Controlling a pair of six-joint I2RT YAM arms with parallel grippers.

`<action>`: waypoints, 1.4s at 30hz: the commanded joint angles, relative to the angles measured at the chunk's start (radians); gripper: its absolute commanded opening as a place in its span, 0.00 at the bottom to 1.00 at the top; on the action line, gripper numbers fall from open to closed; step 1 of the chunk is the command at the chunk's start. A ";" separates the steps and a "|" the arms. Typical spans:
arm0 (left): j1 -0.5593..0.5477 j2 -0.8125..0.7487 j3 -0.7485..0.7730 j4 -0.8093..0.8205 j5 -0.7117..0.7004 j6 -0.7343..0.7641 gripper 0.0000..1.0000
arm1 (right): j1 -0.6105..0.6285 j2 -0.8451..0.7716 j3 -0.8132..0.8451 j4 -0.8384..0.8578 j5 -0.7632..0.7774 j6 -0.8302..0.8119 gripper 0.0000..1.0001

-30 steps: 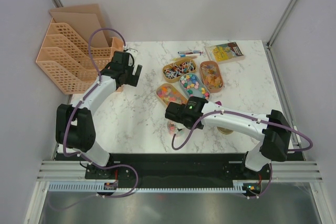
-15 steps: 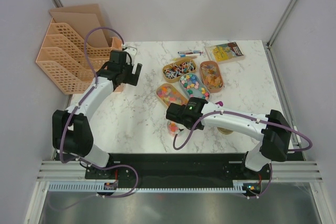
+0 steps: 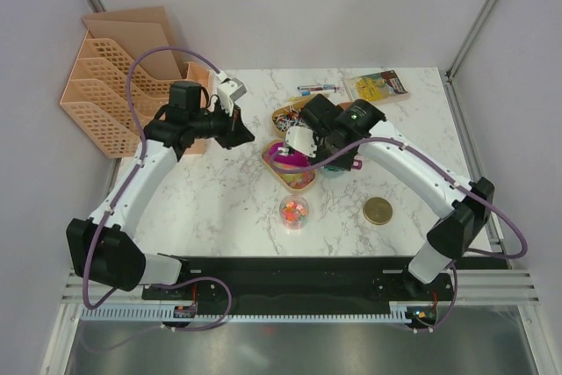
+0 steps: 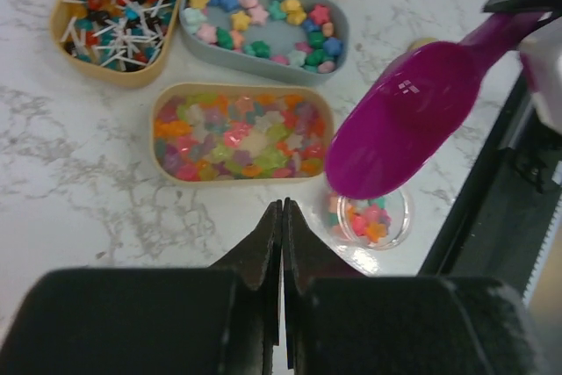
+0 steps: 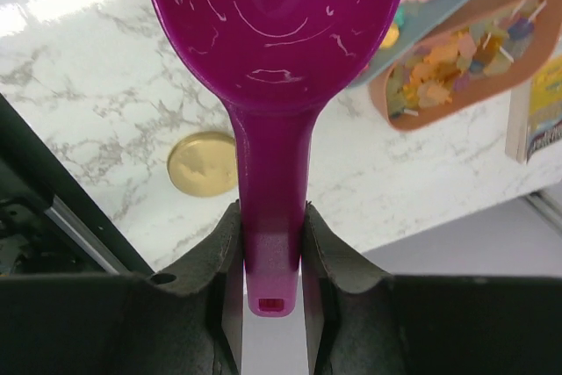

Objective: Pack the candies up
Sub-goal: Place the fake candies in the packing bottle, then adjust the spatula.

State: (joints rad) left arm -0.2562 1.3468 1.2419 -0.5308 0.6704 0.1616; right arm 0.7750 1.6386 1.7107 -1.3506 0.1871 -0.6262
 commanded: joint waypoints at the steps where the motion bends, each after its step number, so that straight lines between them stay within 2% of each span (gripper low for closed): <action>1: -0.009 0.035 0.065 -0.017 0.179 -0.022 0.02 | 0.013 0.070 0.105 -0.090 -0.143 0.026 0.00; 9: -0.023 0.075 0.105 -0.018 0.195 -0.036 0.02 | 0.013 0.170 0.259 -0.088 -0.158 0.034 0.00; 26: -0.041 0.164 0.114 -0.018 0.138 -0.016 0.02 | 0.012 0.067 0.440 0.013 -0.216 0.046 0.00; 42: -0.044 0.196 0.128 -0.011 0.104 -0.010 0.02 | -0.040 0.105 0.589 0.065 -0.291 0.126 0.00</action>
State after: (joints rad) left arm -0.2989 1.5185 1.3323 -0.5385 0.8082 0.1505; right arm 0.7570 1.7660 2.2135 -1.3720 -0.0723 -0.5434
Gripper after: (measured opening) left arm 0.028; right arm 0.314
